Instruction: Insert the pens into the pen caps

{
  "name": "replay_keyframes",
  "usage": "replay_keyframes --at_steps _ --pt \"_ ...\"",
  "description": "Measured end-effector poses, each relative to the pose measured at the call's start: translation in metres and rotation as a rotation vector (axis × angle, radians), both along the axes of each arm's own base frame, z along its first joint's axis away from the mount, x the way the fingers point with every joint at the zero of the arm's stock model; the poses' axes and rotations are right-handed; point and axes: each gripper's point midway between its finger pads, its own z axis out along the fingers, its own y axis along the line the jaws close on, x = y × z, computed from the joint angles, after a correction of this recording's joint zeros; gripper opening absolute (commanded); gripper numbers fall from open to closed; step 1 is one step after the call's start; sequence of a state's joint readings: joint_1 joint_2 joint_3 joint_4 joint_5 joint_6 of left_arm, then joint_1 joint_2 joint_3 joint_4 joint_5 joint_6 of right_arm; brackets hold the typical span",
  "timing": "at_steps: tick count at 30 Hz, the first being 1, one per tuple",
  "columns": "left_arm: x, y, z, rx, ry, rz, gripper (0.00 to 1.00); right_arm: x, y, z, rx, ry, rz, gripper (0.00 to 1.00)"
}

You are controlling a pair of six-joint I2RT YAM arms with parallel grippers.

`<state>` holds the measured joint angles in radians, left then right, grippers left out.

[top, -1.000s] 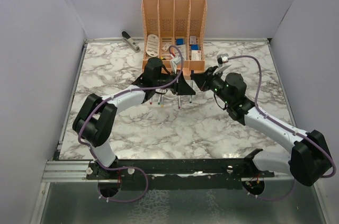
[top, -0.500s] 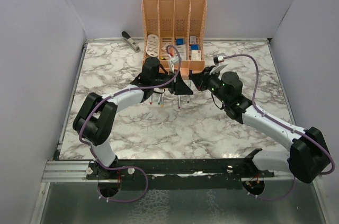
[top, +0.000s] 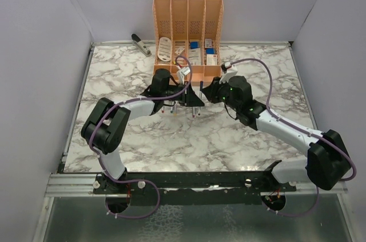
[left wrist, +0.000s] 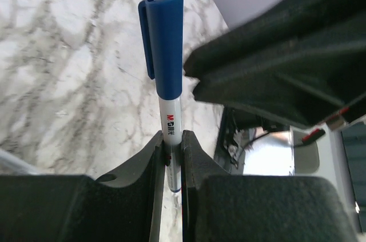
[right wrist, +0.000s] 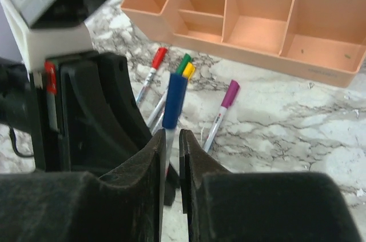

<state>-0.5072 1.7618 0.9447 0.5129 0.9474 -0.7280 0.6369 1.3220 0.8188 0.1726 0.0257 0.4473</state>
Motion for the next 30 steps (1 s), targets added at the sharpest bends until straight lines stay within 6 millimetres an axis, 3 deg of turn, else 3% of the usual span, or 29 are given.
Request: replay_keyframes --at_steps 7,10,14,17,24,30 --pt "0.033 0.019 -0.013 0.06 -0.016 0.147 0.0 -0.009 -0.004 -0.019 -0.085 0.059 0.013 0.29" --pt "0.036 0.02 -0.016 0.085 -0.019 0.16 0.0 -0.007 -0.002 -0.016 -0.09 0.057 0.015 0.35" --pt "0.038 0.018 -0.016 0.1 -0.036 0.162 0.0 -0.006 -0.001 -0.015 -0.086 0.058 0.014 0.52" --pt "0.036 0.015 -0.016 0.105 -0.044 0.153 0.0 -0.006 -0.001 -0.014 -0.082 0.058 0.013 0.53" --pt "0.024 0.003 -0.018 0.117 -0.059 0.112 0.0 -0.002 0.003 -0.026 -0.097 0.086 0.016 0.51" --pt "0.028 0.005 -0.02 0.132 -0.065 0.137 0.0 0.002 0.01 -0.025 -0.088 0.094 0.029 0.21"
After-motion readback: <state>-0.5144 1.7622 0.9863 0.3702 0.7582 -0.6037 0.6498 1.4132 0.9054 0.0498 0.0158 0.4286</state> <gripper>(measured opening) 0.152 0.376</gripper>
